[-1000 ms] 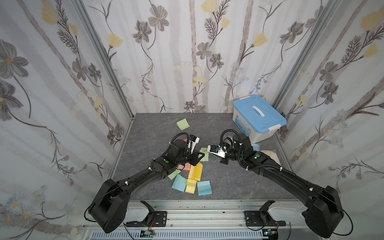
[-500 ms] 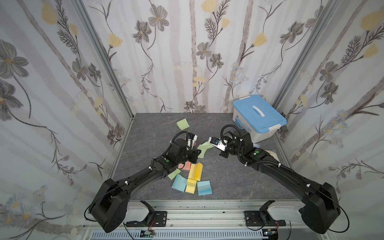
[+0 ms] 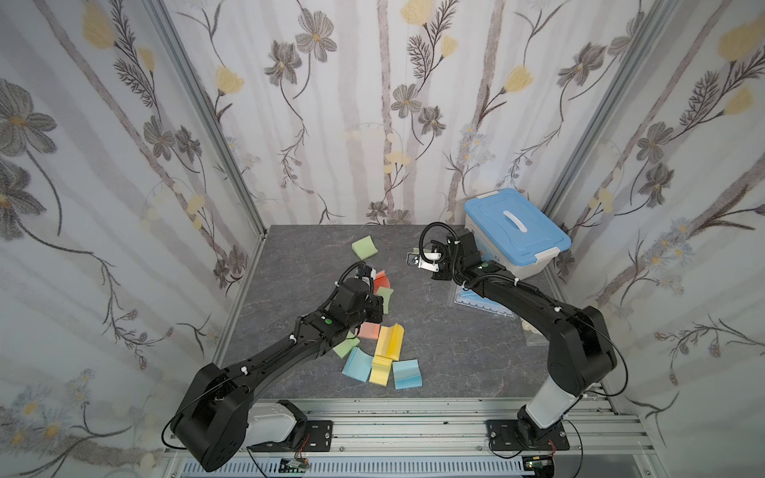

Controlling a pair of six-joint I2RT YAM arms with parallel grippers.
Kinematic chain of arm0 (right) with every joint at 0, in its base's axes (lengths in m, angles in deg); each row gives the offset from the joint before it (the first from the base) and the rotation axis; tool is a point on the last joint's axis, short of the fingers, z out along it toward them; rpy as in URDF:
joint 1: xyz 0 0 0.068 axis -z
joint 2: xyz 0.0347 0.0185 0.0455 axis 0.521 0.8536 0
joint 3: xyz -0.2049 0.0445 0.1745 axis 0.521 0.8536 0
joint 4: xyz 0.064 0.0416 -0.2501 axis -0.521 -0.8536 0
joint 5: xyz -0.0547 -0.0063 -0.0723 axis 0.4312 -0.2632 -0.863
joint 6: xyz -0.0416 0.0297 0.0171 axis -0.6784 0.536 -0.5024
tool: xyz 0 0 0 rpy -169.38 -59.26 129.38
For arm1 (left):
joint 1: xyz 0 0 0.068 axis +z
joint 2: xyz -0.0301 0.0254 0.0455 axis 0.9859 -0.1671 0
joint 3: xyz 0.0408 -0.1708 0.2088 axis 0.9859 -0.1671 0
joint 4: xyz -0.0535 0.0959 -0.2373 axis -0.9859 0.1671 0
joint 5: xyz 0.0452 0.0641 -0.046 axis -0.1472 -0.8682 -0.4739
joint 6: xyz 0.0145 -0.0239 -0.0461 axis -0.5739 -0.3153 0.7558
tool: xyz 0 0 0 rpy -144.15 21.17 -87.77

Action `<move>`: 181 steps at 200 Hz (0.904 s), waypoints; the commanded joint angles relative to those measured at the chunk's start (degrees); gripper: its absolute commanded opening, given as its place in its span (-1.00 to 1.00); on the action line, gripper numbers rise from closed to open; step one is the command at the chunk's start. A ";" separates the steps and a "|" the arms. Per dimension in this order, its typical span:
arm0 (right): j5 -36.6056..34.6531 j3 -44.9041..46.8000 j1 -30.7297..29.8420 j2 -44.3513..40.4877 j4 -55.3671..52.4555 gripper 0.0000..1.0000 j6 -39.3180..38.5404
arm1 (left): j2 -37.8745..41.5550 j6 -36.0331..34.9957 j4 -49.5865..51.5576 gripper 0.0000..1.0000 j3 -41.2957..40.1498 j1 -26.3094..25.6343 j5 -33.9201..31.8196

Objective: Tear off pages from different memo pads
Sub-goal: Place the paper at the center of the board.

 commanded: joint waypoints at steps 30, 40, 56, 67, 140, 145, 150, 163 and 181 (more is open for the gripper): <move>-5.54 -15.00 4.48 15.42 -7.76 -1.00 -16.12 | 5.18 1.13 -4.28 -0.87 -3.64 0.03 -3.21; -5.89 -16.87 4.88 17.56 -8.01 -1.00 -17.15 | 5.41 1.30 -4.51 -0.87 -3.86 0.03 -3.12; -6.16 -20.60 5.42 21.12 -9.54 -1.00 -16.45 | 5.60 1.11 -4.44 -0.86 -3.85 0.02 -2.96; -6.05 -22.86 5.69 23.24 -10.36 -1.00 -15.93 | 5.52 0.88 -4.19 -0.86 -3.76 0.02 -2.94; -5.76 -32.24 5.62 32.85 -17.01 -0.73 -10.26 | 5.53 -0.10 -3.43 -0.84 -3.20 0.05 -2.90; -5.39 -32.21 5.61 32.61 -17.45 -0.68 -9.85 | 5.60 -0.16 -3.44 -0.83 -3.23 0.09 -2.99; -4.83 -32.22 5.61 32.24 -18.09 -0.55 -9.31 | 5.61 -0.18 -3.41 -0.83 -3.18 0.04 -3.03; -3.05 -32.20 5.52 30.96 -19.82 -0.06 -7.89 | 5.37 -0.36 -3.59 -0.82 -3.13 0.12 -3.38; -1.54 -31.12 5.43 27.66 -21.57 0.15 -6.48 | 4.67 -0.15 -3.94 -0.82 -2.85 0.07 -3.98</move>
